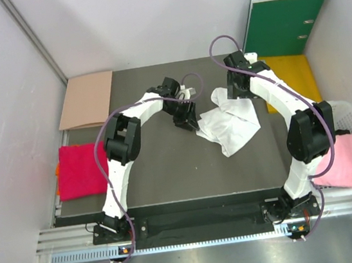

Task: Fold and stack the t-shirts
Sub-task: Flatten out the tshirt

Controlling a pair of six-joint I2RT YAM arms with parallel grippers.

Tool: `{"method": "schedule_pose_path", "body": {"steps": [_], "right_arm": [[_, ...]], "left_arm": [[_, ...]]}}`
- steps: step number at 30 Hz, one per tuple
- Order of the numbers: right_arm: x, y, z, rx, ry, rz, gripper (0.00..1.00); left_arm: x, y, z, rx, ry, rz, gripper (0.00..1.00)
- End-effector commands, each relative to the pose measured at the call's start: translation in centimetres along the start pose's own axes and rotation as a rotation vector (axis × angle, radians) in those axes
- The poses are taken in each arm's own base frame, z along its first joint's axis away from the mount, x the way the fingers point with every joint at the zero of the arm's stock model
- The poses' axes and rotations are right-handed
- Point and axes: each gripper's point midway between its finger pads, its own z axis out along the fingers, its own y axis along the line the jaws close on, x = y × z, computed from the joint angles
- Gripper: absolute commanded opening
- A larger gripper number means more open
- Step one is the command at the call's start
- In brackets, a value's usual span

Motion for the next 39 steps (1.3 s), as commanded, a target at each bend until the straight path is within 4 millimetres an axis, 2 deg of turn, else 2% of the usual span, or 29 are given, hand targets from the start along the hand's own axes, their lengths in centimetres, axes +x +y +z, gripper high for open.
{"method": "schedule_pose_path", "body": {"steps": [1,4,7,9,11,12,15,18,21,24,26,27,28,29,30,31,32,33,34,35,36,37,38,39], "right_arm": [[-1.2,-0.6,-0.4,0.006,-0.019,0.051,1.00],[-1.1,-0.8,-0.2,0.014,-0.013,0.050,1.00],[-1.2,-1.0,0.0,0.017,-0.009,0.049,1.00],[-1.2,-1.1,0.1,0.021,-0.008,0.043,1.00],[-1.3,-1.2,0.1,0.024,-0.010,0.040,0.99],[-1.4,-1.4,0.2,0.027,-0.011,0.034,1.00],[-1.6,-1.8,0.1,0.033,-0.017,0.036,1.00],[-1.8,-2.1,-0.1,0.031,-0.027,0.045,1.00],[-1.6,-2.0,-0.1,0.018,-0.032,0.057,1.00],[-1.1,-1.9,0.2,0.008,-0.032,0.056,1.00],[-0.8,-2.0,0.4,0.012,-0.031,0.039,1.00],[-0.9,-2.0,0.4,0.011,-0.033,0.036,1.00],[-0.8,-2.2,0.6,0.021,-0.032,0.030,1.00],[-1.0,-2.2,0.6,0.019,-0.038,0.023,1.00],[-1.0,-2.4,0.8,0.022,-0.038,0.021,1.00],[-1.1,-2.8,1.0,0.027,-0.038,0.027,1.00],[-1.4,-3.1,1.0,0.026,-0.044,0.041,0.99],[-1.6,-3.4,1.1,0.021,-0.043,0.053,1.00],[-1.8,-4.1,1.4,0.011,-0.033,0.080,0.99],[-2.2,-4.6,1.2,0.002,-0.038,0.101,1.00],[-2.6,-5.9,1.6,0.008,-0.035,0.132,1.00],[-2.8,-6.4,1.6,-0.008,-0.032,0.155,1.00],[-3.2,-7.1,1.4,-0.013,-0.038,0.170,0.99],[-3.4,-7.8,1.4,-0.016,-0.039,0.183,1.00]], "left_arm": [[1.4,-0.6,1.1,0.055,0.057,-0.040,0.53],[1.4,-0.5,1.6,0.069,0.062,-0.055,0.53],[1.7,-0.3,2.3,0.091,0.079,-0.075,0.43],[1.7,0.0,2.5,0.085,0.080,-0.081,0.27],[1.7,0.3,2.6,0.071,0.085,-0.089,0.04],[1.7,0.7,2.6,0.049,0.087,-0.090,0.00],[1.3,1.3,1.9,-0.012,0.073,-0.065,0.00],[-0.2,2.0,-0.2,-0.097,0.019,-0.021,0.00],[-2.4,2.1,-3.3,-0.150,-0.063,-0.003,0.00],[-5.1,1.1,-7.6,-0.210,-0.184,0.030,0.00],[-6.6,1.9,-10.4,-0.278,-0.263,0.003,0.00],[-7.4,1.5,-12.5,-0.302,-0.316,0.000,0.00],[-8.0,2.2,-14.2,-0.347,-0.361,-0.023,0.00],[-8.8,3.3,-16.6,-0.382,-0.427,-0.079,0.00],[-9.5,2.9,-19.5,-0.413,-0.499,-0.097,0.00],[-10.1,3.0,-21.4,-0.440,-0.557,-0.118,0.00],[-10.9,3.7,-23.9,-0.502,-0.642,-0.156,0.00],[-11.6,2.2,-26.2,-0.510,-0.715,-0.140,0.00],[-12.1,1.3,-27.0,-0.502,-0.754,-0.128,0.00],[-13.0,-0.8,-27.4,-0.440,-0.788,-0.110,0.00],[-13.9,-2.4,-27.1,-0.381,-0.800,-0.085,0.00],[-14.5,-3.9,-26.6,-0.333,-0.794,-0.062,0.00],[-15.7,-8.9,-26.4,-0.229,-0.803,0.023,0.00],[-16.1,-9.7,-23.8,-0.194,-0.745,0.032,0.00]]}}
